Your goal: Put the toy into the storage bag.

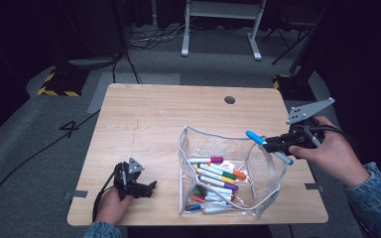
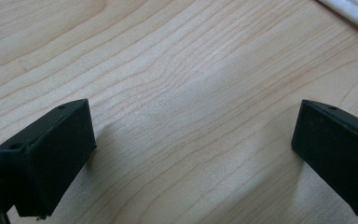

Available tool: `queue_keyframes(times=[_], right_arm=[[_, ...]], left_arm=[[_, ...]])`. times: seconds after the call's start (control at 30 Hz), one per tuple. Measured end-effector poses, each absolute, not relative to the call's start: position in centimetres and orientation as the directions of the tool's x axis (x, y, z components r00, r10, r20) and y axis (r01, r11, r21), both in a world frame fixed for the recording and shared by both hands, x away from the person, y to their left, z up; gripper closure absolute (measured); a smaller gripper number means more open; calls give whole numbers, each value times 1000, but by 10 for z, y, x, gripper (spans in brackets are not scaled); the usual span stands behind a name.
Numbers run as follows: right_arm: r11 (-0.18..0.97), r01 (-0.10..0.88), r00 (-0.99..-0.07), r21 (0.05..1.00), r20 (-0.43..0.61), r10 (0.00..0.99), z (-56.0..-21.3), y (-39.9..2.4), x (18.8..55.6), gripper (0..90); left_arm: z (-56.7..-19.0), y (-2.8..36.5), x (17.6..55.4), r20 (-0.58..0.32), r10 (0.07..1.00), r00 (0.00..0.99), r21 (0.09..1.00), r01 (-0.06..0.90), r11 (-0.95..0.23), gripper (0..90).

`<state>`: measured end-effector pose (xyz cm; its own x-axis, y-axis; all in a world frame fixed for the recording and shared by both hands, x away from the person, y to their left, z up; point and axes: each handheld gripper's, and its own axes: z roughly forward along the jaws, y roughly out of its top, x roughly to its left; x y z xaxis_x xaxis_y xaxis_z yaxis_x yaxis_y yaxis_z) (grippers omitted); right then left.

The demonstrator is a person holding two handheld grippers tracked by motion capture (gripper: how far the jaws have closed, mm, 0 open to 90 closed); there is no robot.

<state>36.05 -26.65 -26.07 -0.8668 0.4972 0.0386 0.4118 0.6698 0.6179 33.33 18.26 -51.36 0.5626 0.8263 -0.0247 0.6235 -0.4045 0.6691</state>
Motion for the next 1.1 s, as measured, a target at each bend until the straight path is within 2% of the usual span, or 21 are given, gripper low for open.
queue_keyframes(times=[0.4,0.67,1.1], right_arm=[[750,333,-929,571,61,366,-273,-215,352,774],[787,303,-949,537,92,302,-293,-188,351,773],[880,269,-963,391,132,236,-337,-152,348,773]], left_arm=[[-514,182,334,-27,827,561,668,626,-402,0],[-514,182,334,-27,827,561,668,626,-403,0],[-514,182,334,-27,827,561,668,626,-402,0]])
